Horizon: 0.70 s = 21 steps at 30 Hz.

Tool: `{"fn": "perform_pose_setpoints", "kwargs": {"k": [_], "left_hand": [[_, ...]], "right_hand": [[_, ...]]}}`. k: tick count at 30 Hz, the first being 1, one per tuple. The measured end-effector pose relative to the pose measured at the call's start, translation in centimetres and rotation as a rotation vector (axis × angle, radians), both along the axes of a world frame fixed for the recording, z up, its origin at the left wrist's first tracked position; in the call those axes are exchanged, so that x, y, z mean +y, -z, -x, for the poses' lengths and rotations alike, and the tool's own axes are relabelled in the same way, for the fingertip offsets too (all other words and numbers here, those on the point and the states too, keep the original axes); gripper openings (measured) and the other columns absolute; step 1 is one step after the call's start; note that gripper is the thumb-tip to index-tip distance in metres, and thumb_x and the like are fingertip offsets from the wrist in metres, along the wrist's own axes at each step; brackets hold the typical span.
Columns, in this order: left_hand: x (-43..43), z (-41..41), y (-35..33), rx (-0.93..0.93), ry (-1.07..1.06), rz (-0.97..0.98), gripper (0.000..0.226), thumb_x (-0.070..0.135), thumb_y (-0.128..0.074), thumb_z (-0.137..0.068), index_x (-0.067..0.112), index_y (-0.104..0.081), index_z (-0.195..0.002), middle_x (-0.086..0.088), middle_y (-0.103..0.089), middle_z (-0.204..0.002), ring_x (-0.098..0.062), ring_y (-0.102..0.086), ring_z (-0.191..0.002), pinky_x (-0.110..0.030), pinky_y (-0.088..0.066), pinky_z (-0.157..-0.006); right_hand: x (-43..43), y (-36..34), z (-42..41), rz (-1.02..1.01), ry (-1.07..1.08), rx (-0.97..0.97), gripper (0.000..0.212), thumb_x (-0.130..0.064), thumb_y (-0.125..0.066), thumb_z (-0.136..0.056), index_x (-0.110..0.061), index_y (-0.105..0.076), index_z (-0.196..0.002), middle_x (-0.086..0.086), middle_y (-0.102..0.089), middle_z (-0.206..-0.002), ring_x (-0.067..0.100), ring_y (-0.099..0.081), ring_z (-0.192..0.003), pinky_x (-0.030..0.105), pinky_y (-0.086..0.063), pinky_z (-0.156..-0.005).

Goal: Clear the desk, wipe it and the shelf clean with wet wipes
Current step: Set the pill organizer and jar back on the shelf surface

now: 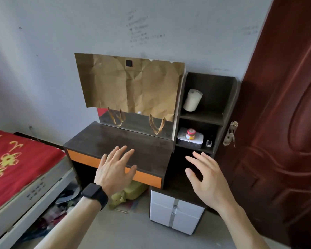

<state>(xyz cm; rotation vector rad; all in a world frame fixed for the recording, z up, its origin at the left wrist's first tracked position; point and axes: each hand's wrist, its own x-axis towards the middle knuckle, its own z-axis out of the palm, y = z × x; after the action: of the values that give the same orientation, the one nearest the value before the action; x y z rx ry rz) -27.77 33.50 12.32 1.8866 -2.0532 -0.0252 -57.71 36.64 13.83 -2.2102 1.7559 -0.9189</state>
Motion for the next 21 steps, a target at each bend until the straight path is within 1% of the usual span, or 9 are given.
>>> {"fn": "perform_pose_setpoints", "kwargs": {"k": [4, 10, 14, 18, 20, 21], "left_hand": [[-5.3, 0.1, 1.5, -0.008, 0.026, -0.037, 0.062, 0.059, -0.04, -0.094, 0.039, -0.031, -0.152, 0.007, -0.027, -0.161, -0.018, -0.014, -0.152, -0.045, -0.017, -0.122], [-15.1, 1.5, 3.9, -0.003, 0.078, -0.099, 0.061, 0.056, -0.042, -0.095, 0.04, -0.029, -0.152, 0.009, -0.025, -0.162, -0.017, -0.013, -0.152, -0.043, -0.013, -0.122], [-22.9, 3.7, 5.8, 0.024, 0.152, -0.158, 0.061, 0.056, -0.044, -0.094, 0.038, -0.033, -0.151, 0.007, -0.032, -0.159, -0.018, -0.021, -0.15, -0.039, -0.02, -0.12], [-29.6, 6.9, 8.3, 0.104, 0.233, -0.321, 0.059, 0.057, -0.044, -0.094, 0.036, -0.037, -0.149, 0.008, -0.037, -0.156, -0.017, -0.033, -0.144, -0.037, -0.027, -0.117], [-32.1, 8.9, 9.8, 0.234, 0.254, -0.476, 0.057, 0.057, -0.047, -0.094, 0.034, -0.044, -0.145, 0.01, -0.043, -0.151, -0.016, -0.042, -0.137, -0.035, -0.034, -0.112], [-33.4, 10.0, 10.5, 0.34, 0.24, -0.579, 0.055, 0.057, -0.05, -0.093, 0.032, -0.049, -0.142, 0.009, -0.048, -0.146, -0.016, -0.047, -0.132, -0.033, -0.038, -0.109]], "right_hand": [[-5.1, 1.1, 0.4, -0.042, 0.024, 0.003, 0.043, -0.04, -0.054, -0.098, -0.034, -0.054, -0.14, -0.015, -0.042, -0.151, 0.003, -0.02, -0.147, 0.019, -0.016, -0.114], [-13.7, 3.4, 0.7, -0.115, 0.077, 0.013, 0.043, -0.041, -0.053, -0.099, -0.035, -0.052, -0.141, -0.018, -0.04, -0.152, 0.002, -0.02, -0.146, 0.016, -0.013, -0.112], [-19.9, 5.7, 1.2, -0.18, 0.14, 0.008, 0.044, -0.041, -0.053, -0.099, -0.035, -0.05, -0.142, -0.018, -0.04, -0.151, 0.002, -0.022, -0.145, 0.016, -0.013, -0.113], [-25.7, 8.5, 2.1, -0.33, 0.241, -0.02, 0.048, -0.04, -0.054, -0.099, -0.03, -0.047, -0.145, -0.013, -0.043, -0.152, 0.007, -0.03, -0.143, 0.019, -0.02, -0.114], [-28.1, 10.0, 2.5, -0.403, 0.281, -0.046, 0.051, -0.039, -0.055, -0.098, -0.028, -0.045, -0.147, -0.01, -0.044, -0.151, 0.009, -0.034, -0.142, 0.022, -0.024, -0.115], [-29.3, 10.8, 2.8, -0.44, 0.304, -0.059, 0.053, -0.039, -0.056, -0.097, -0.027, -0.044, -0.147, -0.009, -0.045, -0.151, 0.01, -0.036, -0.141, 0.025, -0.028, -0.115]]}}
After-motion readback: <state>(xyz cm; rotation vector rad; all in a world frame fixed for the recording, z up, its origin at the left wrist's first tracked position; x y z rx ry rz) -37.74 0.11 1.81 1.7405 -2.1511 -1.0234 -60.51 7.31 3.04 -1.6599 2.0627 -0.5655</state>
